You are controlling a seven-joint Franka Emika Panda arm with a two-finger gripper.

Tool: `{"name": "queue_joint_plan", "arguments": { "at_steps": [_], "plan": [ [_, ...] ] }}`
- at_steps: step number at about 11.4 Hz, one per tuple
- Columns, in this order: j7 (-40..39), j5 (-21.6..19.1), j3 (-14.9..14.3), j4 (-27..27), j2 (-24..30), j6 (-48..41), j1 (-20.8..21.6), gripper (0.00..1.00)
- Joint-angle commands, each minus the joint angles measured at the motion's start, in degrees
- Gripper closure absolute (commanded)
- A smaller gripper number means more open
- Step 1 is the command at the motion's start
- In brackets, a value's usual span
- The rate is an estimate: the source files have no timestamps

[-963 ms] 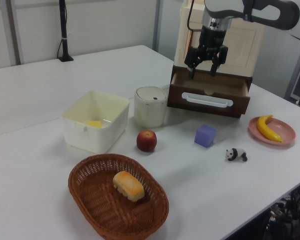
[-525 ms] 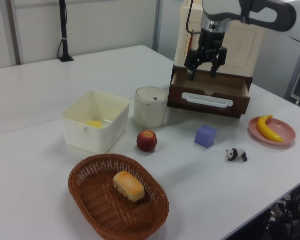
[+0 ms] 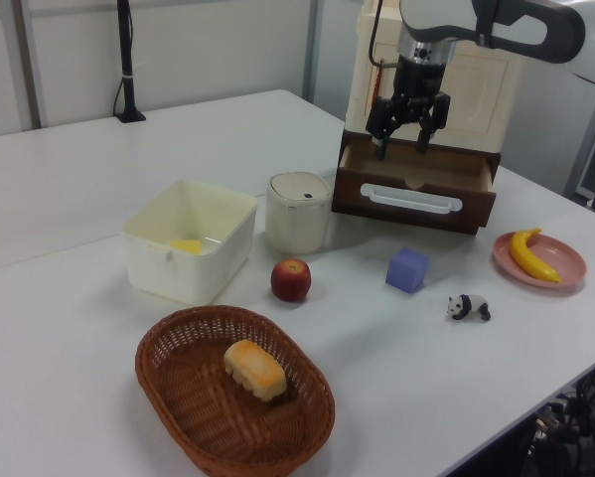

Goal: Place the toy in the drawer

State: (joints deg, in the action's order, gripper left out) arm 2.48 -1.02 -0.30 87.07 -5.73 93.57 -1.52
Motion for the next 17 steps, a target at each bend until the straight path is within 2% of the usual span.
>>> {"name": "queue_joint_plan", "arguments": {
  "at_steps": [1, 3, 4, 6, 11, 12, 13, 16, 17],
  "plan": [
    [-1.51, 0.67, 0.21, -0.58, -0.77, 0.21, 0.02, 0.00],
    [-2.29, 1.37, 0.91, 0.64, -0.08, 1.34, -0.06, 0.00],
    [-4.56, 1.98, 2.39, 3.43, 1.06, 3.87, -0.50, 0.00],
    [-10.97, 4.97, 9.32, 9.76, 4.13, 7.84, -6.10, 0.00],
    [-41.09, 8.84, 21.72, 15.76, 4.58, 8.29, -19.46, 0.00],
    [-45.33, 9.37, 23.49, 17.16, 5.37, 8.20, -22.10, 0.00],
    [-46.24, 9.37, 24.20, 18.74, 6.42, 8.29, -23.34, 0.00],
    [-47.91, 10.51, 23.59, 26.29, 11.78, 8.82, -23.01, 0.00],
    [-48.00, 11.82, 21.42, 28.31, 12.58, 8.82, -21.18, 0.00]
  ]
}}
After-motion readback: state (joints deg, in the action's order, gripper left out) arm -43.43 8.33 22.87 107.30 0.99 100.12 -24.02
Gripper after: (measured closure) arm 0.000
